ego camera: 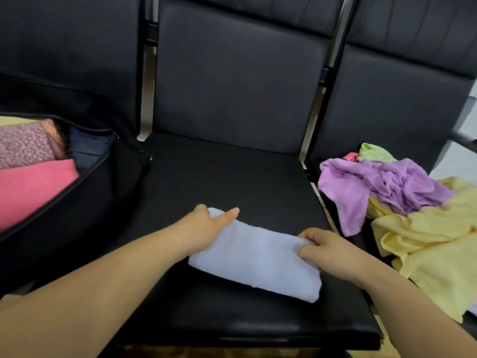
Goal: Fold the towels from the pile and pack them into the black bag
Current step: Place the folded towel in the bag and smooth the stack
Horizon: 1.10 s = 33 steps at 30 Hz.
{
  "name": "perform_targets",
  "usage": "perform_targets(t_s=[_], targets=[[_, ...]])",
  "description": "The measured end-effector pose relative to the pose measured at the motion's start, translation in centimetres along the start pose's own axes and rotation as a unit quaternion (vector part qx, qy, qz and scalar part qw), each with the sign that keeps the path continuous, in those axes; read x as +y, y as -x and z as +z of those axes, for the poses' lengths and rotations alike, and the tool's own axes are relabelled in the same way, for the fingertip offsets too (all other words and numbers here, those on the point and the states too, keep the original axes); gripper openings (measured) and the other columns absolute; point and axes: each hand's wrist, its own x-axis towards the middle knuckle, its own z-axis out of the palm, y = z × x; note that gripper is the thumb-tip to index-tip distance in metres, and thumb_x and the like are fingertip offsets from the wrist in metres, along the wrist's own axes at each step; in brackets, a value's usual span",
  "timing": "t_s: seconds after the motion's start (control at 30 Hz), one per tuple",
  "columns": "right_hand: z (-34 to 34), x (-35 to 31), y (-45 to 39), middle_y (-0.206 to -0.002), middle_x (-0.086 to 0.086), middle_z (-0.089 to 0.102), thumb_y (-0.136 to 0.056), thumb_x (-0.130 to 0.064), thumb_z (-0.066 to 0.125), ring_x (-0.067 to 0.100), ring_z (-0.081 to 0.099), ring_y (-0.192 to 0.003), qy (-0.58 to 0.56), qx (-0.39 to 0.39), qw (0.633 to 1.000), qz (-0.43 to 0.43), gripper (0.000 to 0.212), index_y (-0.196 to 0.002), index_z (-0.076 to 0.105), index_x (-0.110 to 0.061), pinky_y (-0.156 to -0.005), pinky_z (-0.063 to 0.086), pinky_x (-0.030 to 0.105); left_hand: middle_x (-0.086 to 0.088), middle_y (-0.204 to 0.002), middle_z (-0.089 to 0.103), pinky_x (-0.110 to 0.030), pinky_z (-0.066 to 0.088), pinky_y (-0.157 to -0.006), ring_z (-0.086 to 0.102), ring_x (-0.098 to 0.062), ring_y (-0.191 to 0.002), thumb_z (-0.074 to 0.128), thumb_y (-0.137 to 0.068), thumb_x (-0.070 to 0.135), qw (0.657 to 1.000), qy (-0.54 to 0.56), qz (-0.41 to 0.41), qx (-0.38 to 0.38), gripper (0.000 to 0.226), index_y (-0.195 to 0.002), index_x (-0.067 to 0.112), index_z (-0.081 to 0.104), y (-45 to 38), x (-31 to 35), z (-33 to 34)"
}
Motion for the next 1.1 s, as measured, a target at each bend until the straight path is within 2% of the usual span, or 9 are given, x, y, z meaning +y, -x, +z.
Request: perform_targets(t_s=[0.07, 0.13, 0.23, 0.4, 0.6, 0.7, 0.8, 0.93, 1.1], targets=[[-0.1, -1.0, 0.4, -0.099, -0.005, 0.065, -0.082, -0.038, 0.055, 0.011, 0.062, -0.093, 0.036, 0.000, 0.999, -0.021, 0.017, -0.094, 0.061, -0.028, -0.080, 0.047, 0.027, -0.007, -0.148, 0.036, -0.028, 0.031, -0.086, 0.044, -0.024, -0.126, 0.040, -0.087, 0.068, 0.998, 0.058, 0.002, -0.002, 0.087, -0.151, 0.014, 0.017, 0.5, 0.3, -0.2], [0.1, -2.9, 0.9, -0.117, -0.016, 0.059, -0.069, -0.058, 0.057, -0.002, 0.054, -0.108, -0.005, -0.002, 0.996, -0.091, 0.040, -0.105, 0.058, -0.040, -0.093, 0.044, 0.023, -0.003, -0.131, 0.050, -0.026, 0.036, -0.080, 0.053, -0.014, -0.105, 0.042, -0.085, 0.069, 0.994, 0.103, 0.045, 0.003, 0.076, -0.142, 0.020, 0.032, 1.3, 0.5, -0.6], [1.1, -6.7, 1.5, -0.128, -0.030, 0.048, -0.056, -0.071, 0.064, -0.014, 0.042, -0.121, -0.025, -0.035, 0.977, -0.208, 0.075, -0.126, 0.045, -0.049, -0.100, 0.037, 0.017, 0.006, -0.086, 0.057, -0.024, 0.041, -0.064, 0.053, -0.005, -0.074, 0.049, -0.080, 0.068, 0.977, 0.111, 0.179, 0.027, 0.050, -0.096, 0.021, 0.048, 2.5, 0.5, -1.5], [3.4, -12.5, 0.4, -0.108, -0.017, 0.063, -0.055, -0.060, 0.075, 0.000, 0.062, -0.102, -0.018, -0.072, 0.957, -0.279, 0.065, -0.113, 0.056, -0.038, -0.088, 0.055, 0.031, 0.005, -0.072, 0.059, -0.024, 0.047, -0.062, 0.059, -0.007, -0.069, 0.049, -0.062, 0.074, 0.952, 0.100, 0.283, 0.061, 0.053, -0.082, 0.024, 0.047, 4.3, 0.0, -4.1], [5.2, -16.1, -2.3, -0.104, -0.005, 0.070, -0.058, -0.064, 0.073, 0.010, 0.066, -0.099, 0.068, -0.168, 0.955, -0.233, 0.058, -0.106, 0.067, -0.031, -0.094, 0.052, 0.042, 0.005, -0.067, 0.052, -0.013, 0.037, -0.054, 0.049, -0.001, -0.060, 0.064, -0.071, 0.060, 0.938, 0.107, 0.272, 0.186, 0.044, -0.076, 0.021, 0.045, 4.1, -2.8, -9.0], [5.1, -17.4, -3.7, -0.100, 0.000, 0.072, -0.057, -0.070, 0.072, 0.015, 0.068, -0.094, 0.156, -0.173, 0.953, -0.193, 0.066, -0.099, 0.070, -0.020, -0.091, 0.054, 0.045, 0.007, -0.062, 0.041, -0.008, 0.036, -0.053, 0.042, 0.003, -0.052, 0.068, -0.070, 0.055, 0.923, 0.127, 0.257, 0.258, 0.047, -0.073, 0.016, 0.043, 3.9, -4.7, -11.7], [4.3, -19.2, -4.7, -0.093, -0.003, 0.072, -0.065, -0.061, 0.075, 0.012, 0.069, -0.087, 0.164, -0.154, 0.953, -0.205, 0.047, -0.091, 0.071, -0.021, -0.086, 0.056, 0.038, 0.007, -0.065, 0.039, -0.012, 0.034, -0.053, 0.039, -0.002, -0.054, 0.069, -0.069, 0.052, 0.910, 0.154, 0.222, 0.314, 0.046, -0.074, 0.016, 0.040, 4.1, -6.1, -14.2], [3.1, -22.6, -5.4, -0.092, -0.001, 0.069, -0.059, -0.065, 0.075, 0.019, 0.067, -0.087, 0.166, -0.110, 0.948, -0.247, 0.056, -0.092, 0.068, -0.020, -0.077, 0.053, 0.033, 0.010, -0.075, 0.042, -0.017, 0.027, -0.056, 0.042, -0.001, -0.066, 0.070, -0.072, 0.050, 0.900, 0.203, 0.181, 0.340, 0.040, -0.078, 0.026, 0.039, 4.5, -7.4, -16.6], [2.1, -27.1, -6.1, -0.095, -0.006, 0.071, -0.061, -0.057, 0.078, 0.011, 0.068, -0.088, 0.108, -0.121, 0.954, -0.253, 0.054, -0.100, 0.067, -0.021, -0.078, 0.054, 0.030, 0.015, -0.093, 0.054, -0.017, 0.035, -0.062, 0.050, 0.003, -0.081, 0.068, -0.067, 0.058, 0.895, 0.293, 0.125, 0.314, 0.050, -0.101, 0.026, 0.050, 5.2, -8.9, -19.4]])
